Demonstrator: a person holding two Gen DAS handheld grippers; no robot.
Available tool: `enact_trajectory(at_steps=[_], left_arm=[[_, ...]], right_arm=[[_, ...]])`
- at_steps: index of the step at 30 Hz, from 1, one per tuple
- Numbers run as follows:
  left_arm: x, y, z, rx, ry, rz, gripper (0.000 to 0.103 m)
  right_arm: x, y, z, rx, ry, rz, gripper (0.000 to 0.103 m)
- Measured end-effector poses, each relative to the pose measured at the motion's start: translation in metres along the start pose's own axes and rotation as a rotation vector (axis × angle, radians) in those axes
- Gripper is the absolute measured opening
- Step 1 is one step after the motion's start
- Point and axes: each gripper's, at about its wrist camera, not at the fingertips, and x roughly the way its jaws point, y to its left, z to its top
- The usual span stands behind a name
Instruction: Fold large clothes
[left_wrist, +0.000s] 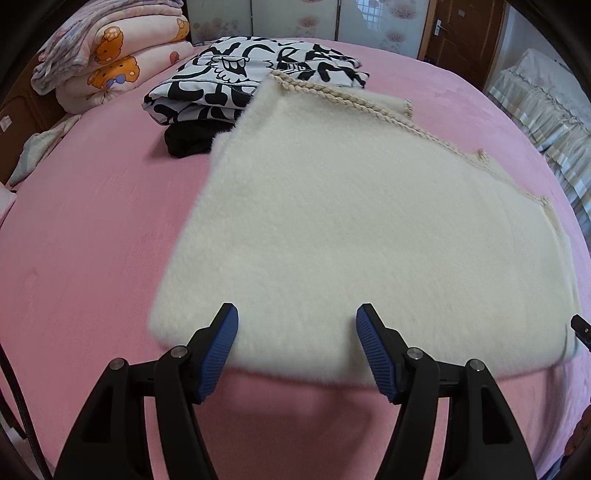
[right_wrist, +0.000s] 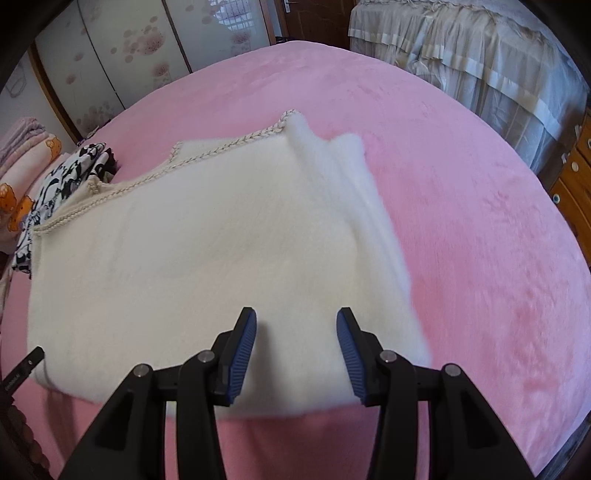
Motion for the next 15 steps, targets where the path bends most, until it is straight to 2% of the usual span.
enact_trajectory(at_steps=[6, 15], left_arm=[[-0.029, -0.006, -0.031, -0.018, 0.039, -0.077, 0.065], [-0.058, -0.006, -0.069, -0.05, 0.062, -0.181, 0.065]], right_arm=[[-0.026, 0.002, -0.034, 0.025, -0.002, 0.043, 0.045], [-0.051, 0.028, -0.07, -0.054, 0.002, 0.082, 0.046]])
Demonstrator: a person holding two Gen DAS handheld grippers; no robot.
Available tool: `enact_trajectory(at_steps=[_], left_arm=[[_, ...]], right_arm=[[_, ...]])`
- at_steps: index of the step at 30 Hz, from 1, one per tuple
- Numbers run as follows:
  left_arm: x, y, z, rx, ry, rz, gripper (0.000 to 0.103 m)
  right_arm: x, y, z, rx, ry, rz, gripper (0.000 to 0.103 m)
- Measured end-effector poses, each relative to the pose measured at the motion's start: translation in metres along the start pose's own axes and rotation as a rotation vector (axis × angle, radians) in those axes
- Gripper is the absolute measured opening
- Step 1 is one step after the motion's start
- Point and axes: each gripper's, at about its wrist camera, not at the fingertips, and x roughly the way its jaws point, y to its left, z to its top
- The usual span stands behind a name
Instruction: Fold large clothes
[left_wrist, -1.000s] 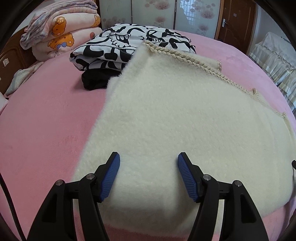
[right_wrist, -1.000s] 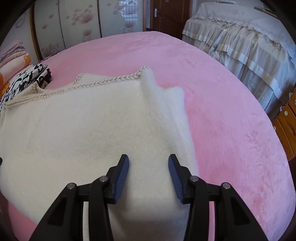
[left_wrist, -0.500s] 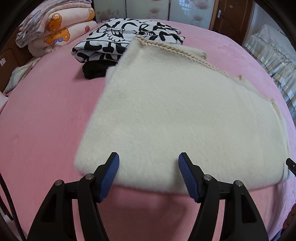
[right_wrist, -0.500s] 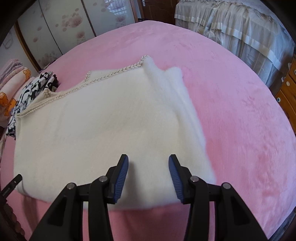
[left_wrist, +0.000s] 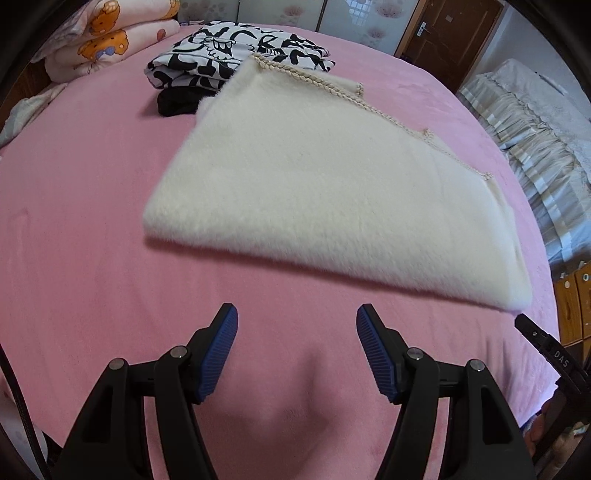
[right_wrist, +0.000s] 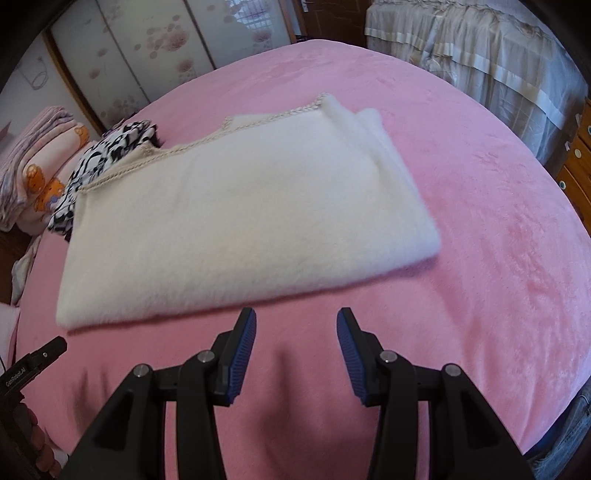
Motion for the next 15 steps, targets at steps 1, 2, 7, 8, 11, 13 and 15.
enact_trajectory(at_steps=[1, 2, 7, 8, 11, 13, 15], left_arm=[[0.001, 0.001, -0.004, -0.006, 0.006, -0.017, 0.066], [0.002, 0.002, -0.007, -0.013, 0.012, -0.036, 0.066], [0.018, 0.012, -0.02, -0.074, 0.041, -0.168, 0.066], [0.021, 0.014, -0.022, -0.084, 0.041, -0.186, 0.066], [0.033, 0.021, -0.023, -0.103, 0.04, -0.221, 0.066], [0.042, 0.027, -0.024, -0.12, 0.034, -0.243, 0.066], [0.051, 0.032, -0.024, -0.137, 0.033, -0.261, 0.066]], right_arm=[[-0.003, 0.005, -0.003, -0.009, -0.008, 0.006, 0.046], [-0.005, 0.009, -0.005, -0.017, -0.014, 0.013, 0.046], [-0.005, 0.029, -0.015, -0.059, -0.024, 0.039, 0.046], [-0.004, 0.033, -0.017, -0.069, -0.025, 0.045, 0.046], [-0.001, 0.045, -0.02, -0.101, -0.029, 0.051, 0.046], [0.002, 0.05, -0.02, -0.113, -0.032, 0.05, 0.046], [0.005, 0.055, -0.021, -0.12, -0.037, 0.053, 0.046]])
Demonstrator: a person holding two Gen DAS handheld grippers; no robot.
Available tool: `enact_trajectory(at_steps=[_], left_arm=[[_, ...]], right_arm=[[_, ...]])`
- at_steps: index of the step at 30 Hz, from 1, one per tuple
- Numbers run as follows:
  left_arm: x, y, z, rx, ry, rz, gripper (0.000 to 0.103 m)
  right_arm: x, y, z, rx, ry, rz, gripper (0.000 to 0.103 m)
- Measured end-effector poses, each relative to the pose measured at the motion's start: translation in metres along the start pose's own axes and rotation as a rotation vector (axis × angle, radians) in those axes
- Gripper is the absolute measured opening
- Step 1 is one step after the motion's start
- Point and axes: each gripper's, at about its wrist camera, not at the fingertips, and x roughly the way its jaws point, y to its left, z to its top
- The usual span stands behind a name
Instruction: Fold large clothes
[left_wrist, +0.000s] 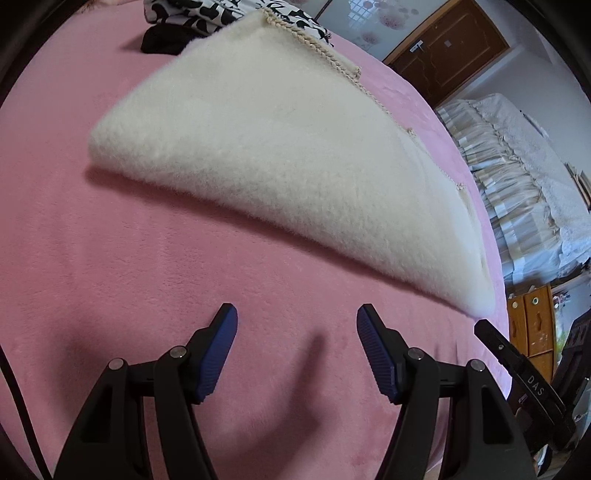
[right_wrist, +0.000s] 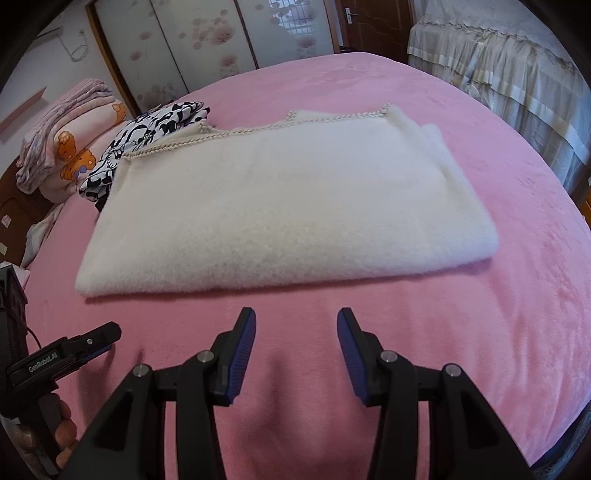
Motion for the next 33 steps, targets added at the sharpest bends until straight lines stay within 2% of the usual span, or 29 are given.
enact_trajectory(at_steps=[7, 16, 20, 22, 25, 28, 29, 31, 33], left_arm=[[0.02, 0.017, 0.022, -0.017, -0.062, -0.052, 0.066], [0.047, 0.041, 0.077, -0.098, -0.163, -0.108, 0.066], [0.055, 0.055, 0.102, -0.139, -0.22, -0.107, 0.065], [0.058, 0.062, 0.114, -0.189, -0.255, -0.091, 0.053], [0.059, 0.062, 0.119, -0.231, -0.296, -0.06, 0.041], [0.048, 0.046, 0.116, -0.131, -0.353, 0.038, 0.027], [0.045, 0.037, 0.115, -0.094, -0.371, 0.072, 0.026], [0.037, 0.022, 0.115, -0.046, -0.402, 0.118, 0.023], [0.027, 0.011, 0.115, -0.009, -0.431, 0.149, 0.023]], right_arm=[[0.013, 0.01, 0.006, -0.019, -0.005, -0.002, 0.046], [0.032, 0.027, 0.018, -0.05, -0.013, 0.005, 0.046], [0.041, 0.037, 0.027, -0.077, -0.019, 0.007, 0.046], [0.044, 0.044, 0.033, -0.099, -0.029, -0.001, 0.046], [0.049, 0.057, 0.046, -0.159, -0.077, -0.025, 0.046], [0.062, 0.073, 0.062, -0.228, -0.108, -0.071, 0.045], [0.068, 0.078, 0.067, -0.249, -0.116, -0.076, 0.043], [0.08, 0.088, 0.074, -0.295, -0.113, -0.083, 0.023], [0.096, 0.095, 0.076, -0.334, -0.078, -0.096, 0.019]])
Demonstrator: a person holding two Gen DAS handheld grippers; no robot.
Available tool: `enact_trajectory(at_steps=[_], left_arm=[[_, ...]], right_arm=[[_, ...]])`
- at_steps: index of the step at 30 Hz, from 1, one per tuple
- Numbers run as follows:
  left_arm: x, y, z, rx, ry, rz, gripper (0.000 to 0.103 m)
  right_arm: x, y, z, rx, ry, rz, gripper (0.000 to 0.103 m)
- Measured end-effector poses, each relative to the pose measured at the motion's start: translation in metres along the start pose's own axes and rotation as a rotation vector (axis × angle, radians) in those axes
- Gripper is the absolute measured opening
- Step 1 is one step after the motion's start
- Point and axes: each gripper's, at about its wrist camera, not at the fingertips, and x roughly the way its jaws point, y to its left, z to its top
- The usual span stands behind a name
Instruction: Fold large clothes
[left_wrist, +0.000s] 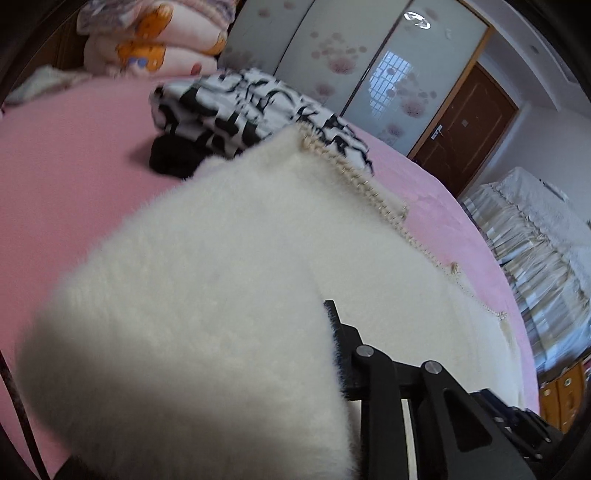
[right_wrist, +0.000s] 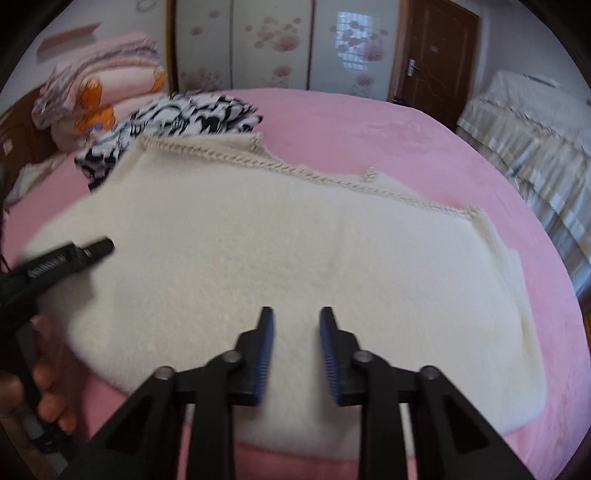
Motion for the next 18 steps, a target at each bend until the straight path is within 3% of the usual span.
enact_trajectory(at_steps=[3, 6, 14, 16, 18], left_arm=[[-0.021, -0.024, 0.003, 0.105, -0.065, 0.042, 0.022], [-0.036, -0.061, 0.009, 0.211, -0.136, 0.063, 0.022], [-0.071, -0.167, 0.007, 0.422, -0.213, -0.028, 0.022], [-0.072, -0.202, -0.001, 0.473, -0.209, -0.075, 0.022], [-0.07, -0.233, -0.014, 0.521, -0.199, -0.109, 0.022]], right_arm=[[0.017, 0.003, -0.003, -0.023, 0.049, 0.002, 0.018], [0.017, -0.009, -0.008, 0.033, 0.056, 0.067, 0.018], [0.0, -0.062, -0.024, 0.246, 0.105, 0.323, 0.018], [-0.016, -0.085, -0.032, 0.313, 0.107, 0.329, 0.018], [-0.038, -0.117, -0.045, 0.385, 0.079, 0.257, 0.018]])
